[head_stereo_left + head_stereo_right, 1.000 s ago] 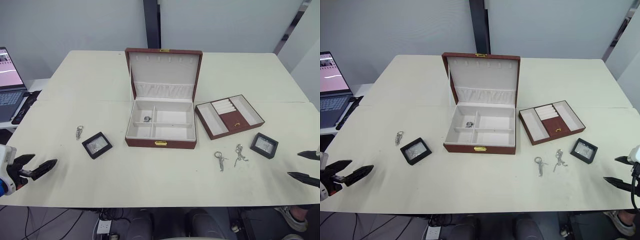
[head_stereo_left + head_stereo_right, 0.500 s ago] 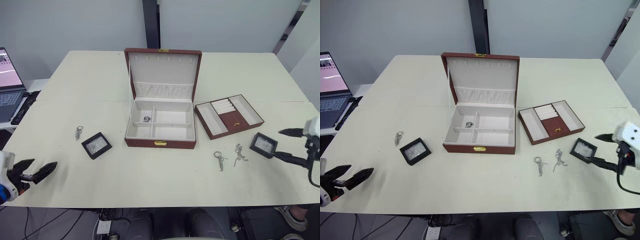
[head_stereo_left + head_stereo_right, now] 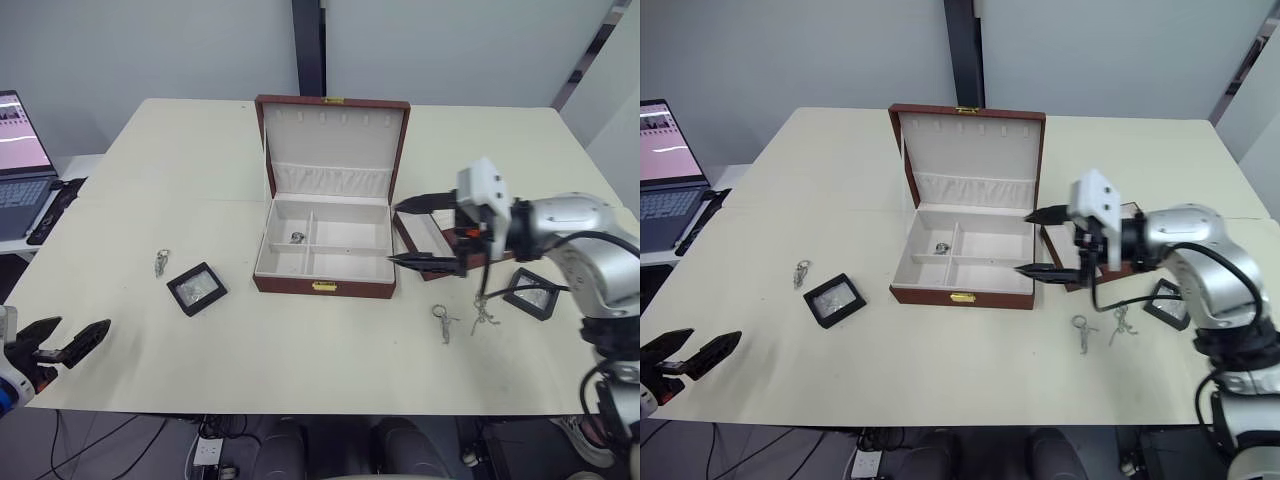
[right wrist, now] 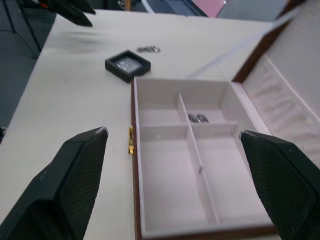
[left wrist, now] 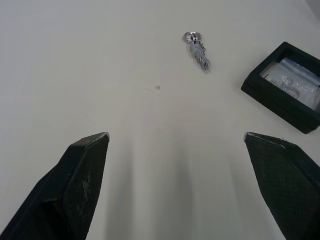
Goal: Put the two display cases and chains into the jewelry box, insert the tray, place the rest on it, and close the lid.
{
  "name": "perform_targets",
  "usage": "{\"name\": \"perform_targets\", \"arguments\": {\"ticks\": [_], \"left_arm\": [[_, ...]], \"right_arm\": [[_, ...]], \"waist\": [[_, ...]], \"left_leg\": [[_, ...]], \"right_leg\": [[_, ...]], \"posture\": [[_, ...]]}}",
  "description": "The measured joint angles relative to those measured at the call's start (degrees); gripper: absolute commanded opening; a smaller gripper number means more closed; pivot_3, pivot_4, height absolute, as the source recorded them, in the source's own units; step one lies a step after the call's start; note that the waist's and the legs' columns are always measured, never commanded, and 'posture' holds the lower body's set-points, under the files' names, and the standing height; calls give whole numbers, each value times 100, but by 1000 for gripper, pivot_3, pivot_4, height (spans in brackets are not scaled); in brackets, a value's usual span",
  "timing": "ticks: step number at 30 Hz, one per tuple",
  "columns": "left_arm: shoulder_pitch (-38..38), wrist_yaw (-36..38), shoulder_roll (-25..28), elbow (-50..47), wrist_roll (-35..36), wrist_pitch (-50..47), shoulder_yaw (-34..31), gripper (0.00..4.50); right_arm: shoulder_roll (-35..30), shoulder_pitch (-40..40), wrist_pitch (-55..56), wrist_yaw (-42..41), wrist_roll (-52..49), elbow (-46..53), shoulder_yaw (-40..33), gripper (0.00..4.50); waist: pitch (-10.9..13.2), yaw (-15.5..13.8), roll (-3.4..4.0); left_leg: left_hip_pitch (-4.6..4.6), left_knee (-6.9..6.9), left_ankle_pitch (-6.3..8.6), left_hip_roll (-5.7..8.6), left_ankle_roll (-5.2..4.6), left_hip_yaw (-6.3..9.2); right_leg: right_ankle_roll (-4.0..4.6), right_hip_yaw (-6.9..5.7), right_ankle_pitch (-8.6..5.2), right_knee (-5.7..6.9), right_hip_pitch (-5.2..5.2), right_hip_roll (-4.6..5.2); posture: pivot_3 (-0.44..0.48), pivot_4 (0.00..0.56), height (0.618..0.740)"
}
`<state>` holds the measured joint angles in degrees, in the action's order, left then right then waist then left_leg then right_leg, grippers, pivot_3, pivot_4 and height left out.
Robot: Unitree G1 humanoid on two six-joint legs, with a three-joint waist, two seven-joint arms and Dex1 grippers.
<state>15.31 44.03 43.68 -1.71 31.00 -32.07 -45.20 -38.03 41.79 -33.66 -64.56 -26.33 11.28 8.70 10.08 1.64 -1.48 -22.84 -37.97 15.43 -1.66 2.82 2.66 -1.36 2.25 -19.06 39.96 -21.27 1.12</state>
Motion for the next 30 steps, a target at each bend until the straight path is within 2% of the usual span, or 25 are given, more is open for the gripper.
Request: {"name": "perform_targets", "arguments": {"ticks": [6, 12, 17, 21, 30], "left_arm": [[-552, -155, 113, 57, -16, -65, 258, 4487], [-1117, -215, 230, 437, -34, -169, 553, 4487], [-1493, -237, 271, 704, -35, -284, 705, 4487], [-1908, -198, 483, 1158, -252, -278, 1148, 3682], [-2902, -221, 549, 2094, -847, -88, 2115, 3682]], "right_arm": [[692, 423, -50, 340, 327, -374, 504, 4500], [1156, 569, -39, 635, 604, -542, 643, 4500], [1236, 596, -32, 693, 707, -539, 687, 4500], [1320, 591, -57, 717, 707, -491, 689, 4500], [1431, 521, -132, 778, 706, -365, 695, 4500]], "waist": [[-3, 9, -5], [-3, 23, -5], [-3, 20, -5], [-3, 19, -5], [-3, 22, -6]], "left_leg": [[-1, 1, 0, 1, 0, 0], [-1, 1, 0, 0, 0, 0], [-2, 1, 0, 1, 0, -2], [-2, 1, -1, 1, 0, 2], [-4, 1, -1, 2, 0, -6]], "right_leg": [[1, -1, 0, 3, -4, 1], [1, -3, 0, 6, -9, -1], [1, -3, 0, 6, -10, -1], [1, -6, 0, 10, -10, -4], [1, -10, 0, 12, -17, -5]], "posture": [[0, 150, 740], [0, 150, 740], [0, 150, 740], [0, 150, 740], [0, 150, 740]]}}
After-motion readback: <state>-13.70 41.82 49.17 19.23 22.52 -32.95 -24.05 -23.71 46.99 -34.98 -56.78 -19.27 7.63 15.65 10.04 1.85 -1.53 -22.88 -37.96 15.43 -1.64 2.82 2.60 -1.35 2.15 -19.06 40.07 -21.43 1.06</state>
